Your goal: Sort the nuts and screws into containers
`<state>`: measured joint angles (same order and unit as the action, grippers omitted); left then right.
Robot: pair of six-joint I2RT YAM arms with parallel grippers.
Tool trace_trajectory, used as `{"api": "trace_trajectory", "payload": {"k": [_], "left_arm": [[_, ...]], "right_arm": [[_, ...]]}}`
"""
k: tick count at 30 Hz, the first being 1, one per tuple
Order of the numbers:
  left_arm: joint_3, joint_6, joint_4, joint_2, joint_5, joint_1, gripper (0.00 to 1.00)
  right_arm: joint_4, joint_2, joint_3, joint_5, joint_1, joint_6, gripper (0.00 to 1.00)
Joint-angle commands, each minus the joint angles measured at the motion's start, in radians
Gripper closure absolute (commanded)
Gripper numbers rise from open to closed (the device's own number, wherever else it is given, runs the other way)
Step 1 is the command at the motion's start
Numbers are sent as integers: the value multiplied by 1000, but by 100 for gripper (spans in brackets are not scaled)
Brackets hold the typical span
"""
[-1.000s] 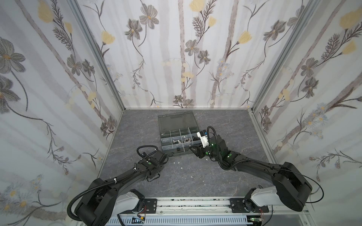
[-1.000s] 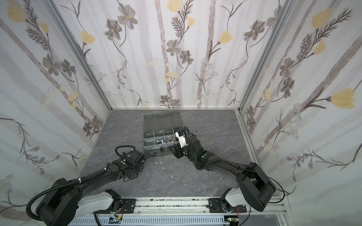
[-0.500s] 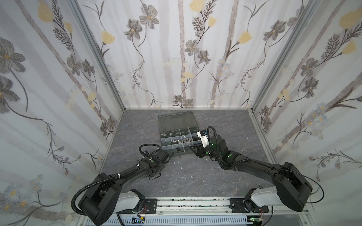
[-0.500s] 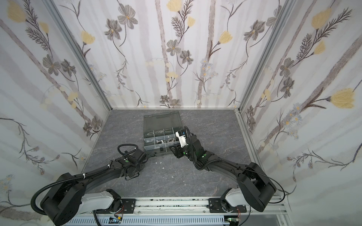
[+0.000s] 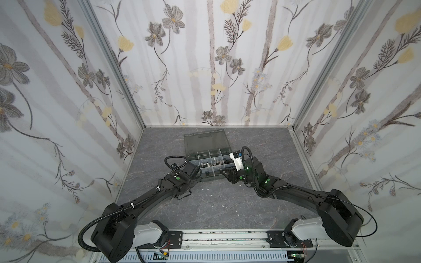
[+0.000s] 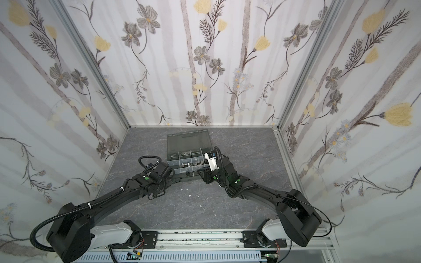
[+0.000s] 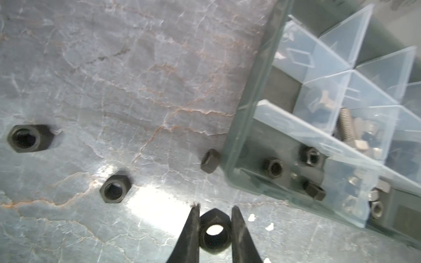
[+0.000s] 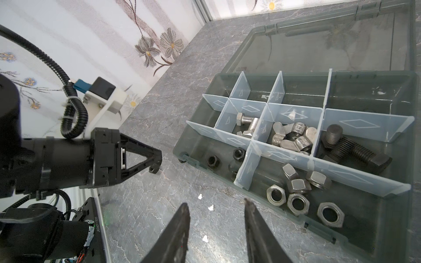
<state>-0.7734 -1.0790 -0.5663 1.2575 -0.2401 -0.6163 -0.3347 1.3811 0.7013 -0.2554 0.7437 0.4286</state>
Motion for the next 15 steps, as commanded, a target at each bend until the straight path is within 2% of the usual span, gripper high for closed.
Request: {"api": "trace_trajectory", "payload": {"k": [1, 15], "left_arm": [[-57, 43, -4, 52, -19, 1, 81], [-218, 137, 80, 316, 16, 36, 79]], "right_arm": [[-24, -4, -1, 15, 0, -5, 59], [-1, -35, -6, 6, 2, -6, 59]]}}
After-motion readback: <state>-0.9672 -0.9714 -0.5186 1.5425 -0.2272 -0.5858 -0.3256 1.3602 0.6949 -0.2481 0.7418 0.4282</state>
